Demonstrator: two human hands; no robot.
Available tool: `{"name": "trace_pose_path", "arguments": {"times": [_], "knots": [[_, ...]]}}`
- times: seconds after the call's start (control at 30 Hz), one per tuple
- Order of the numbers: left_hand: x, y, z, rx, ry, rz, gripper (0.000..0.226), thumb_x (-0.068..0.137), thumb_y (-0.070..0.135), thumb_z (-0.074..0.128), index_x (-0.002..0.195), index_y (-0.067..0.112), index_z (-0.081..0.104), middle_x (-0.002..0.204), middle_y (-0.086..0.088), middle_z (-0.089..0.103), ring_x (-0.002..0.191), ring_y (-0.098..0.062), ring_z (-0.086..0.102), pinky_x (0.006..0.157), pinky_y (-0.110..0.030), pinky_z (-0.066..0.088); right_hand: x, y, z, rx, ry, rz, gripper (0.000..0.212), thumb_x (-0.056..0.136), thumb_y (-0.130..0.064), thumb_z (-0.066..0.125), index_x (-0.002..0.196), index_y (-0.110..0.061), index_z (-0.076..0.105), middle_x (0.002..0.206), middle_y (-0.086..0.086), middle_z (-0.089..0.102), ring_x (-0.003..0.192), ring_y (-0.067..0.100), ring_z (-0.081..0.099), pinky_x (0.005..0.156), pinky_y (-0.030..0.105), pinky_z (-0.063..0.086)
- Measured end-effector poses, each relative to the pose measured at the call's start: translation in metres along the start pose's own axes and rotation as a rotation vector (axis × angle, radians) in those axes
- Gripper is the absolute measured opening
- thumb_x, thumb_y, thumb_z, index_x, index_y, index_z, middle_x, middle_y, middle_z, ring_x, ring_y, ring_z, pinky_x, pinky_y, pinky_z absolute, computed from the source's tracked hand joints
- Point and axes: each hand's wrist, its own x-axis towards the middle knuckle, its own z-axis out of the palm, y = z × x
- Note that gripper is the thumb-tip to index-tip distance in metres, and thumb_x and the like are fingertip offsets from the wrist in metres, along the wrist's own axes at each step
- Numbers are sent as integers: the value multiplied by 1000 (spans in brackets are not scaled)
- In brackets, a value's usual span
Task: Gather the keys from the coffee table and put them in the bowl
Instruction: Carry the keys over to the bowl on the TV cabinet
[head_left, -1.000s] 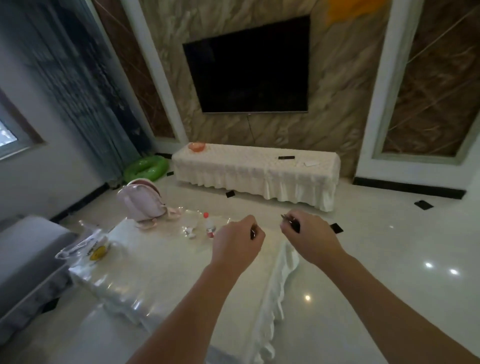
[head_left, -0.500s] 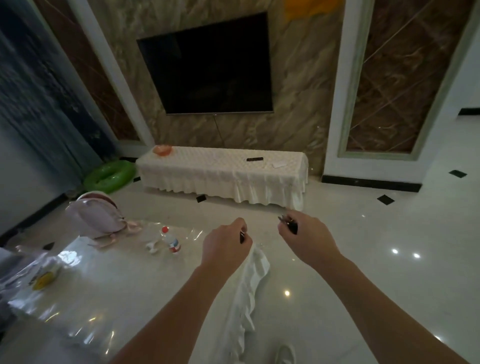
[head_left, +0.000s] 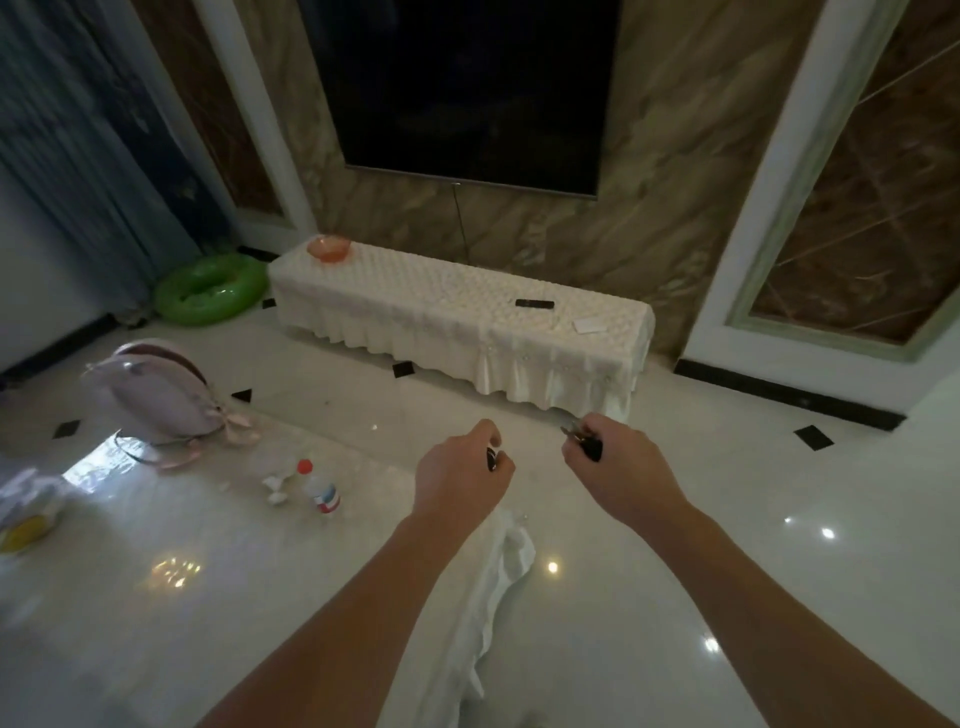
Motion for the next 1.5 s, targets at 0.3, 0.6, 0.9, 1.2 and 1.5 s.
{"name": "trace_pose_path", "arguments": {"times": [0.3, 0.6, 0.9, 1.2, 1.5], "knots": [[123, -10, -3, -15, 56, -17, 18, 82, 29, 55, 100, 31, 51, 54, 12, 49, 52, -1, 45, 46, -19, 27, 130, -11, -1, 28, -53, -26, 19, 91, -34, 56, 78, -21, 57, 63, -4, 57, 58, 12, 55, 54, 31, 45], [232, 0, 18, -40, 32, -62, 14, 84, 25, 52, 98, 24, 52, 56, 5, 54, 58, -15, 54, 53, -31, 43, 254, 8, 14, 80, -117, -87, 22, 91, -35, 56, 73, -22, 55, 64, -3, 58, 59, 13, 56, 55, 32, 43], [361, 41, 54, -30, 60, -154, 9, 88, 17, 56, 95, 20, 51, 60, 5, 50, 56, -16, 50, 53, -27, 40, 409, 62, 5, 146, -166, -151, 20, 92, -35, 57, 74, -26, 55, 64, -8, 56, 58, 4, 51, 51, 22, 36], [435, 17, 64, 174, 129, -239, 18, 83, 40, 48, 72, 27, 51, 57, 9, 52, 49, -7, 45, 46, -17, 25, 517, 42, 32, 128, -267, -333, 17, 90, -36, 58, 77, -25, 53, 59, -9, 53, 53, 3, 50, 49, 21, 37], [523, -83, 66, 118, 215, -452, 27, 83, 41, 49, 63, 24, 48, 48, 8, 43, 46, -7, 41, 47, -22, 30, 616, -17, 98, 147, -381, -401, 20, 91, -29, 60, 75, -18, 55, 61, -4, 54, 56, 13, 52, 56, 32, 45]]}}
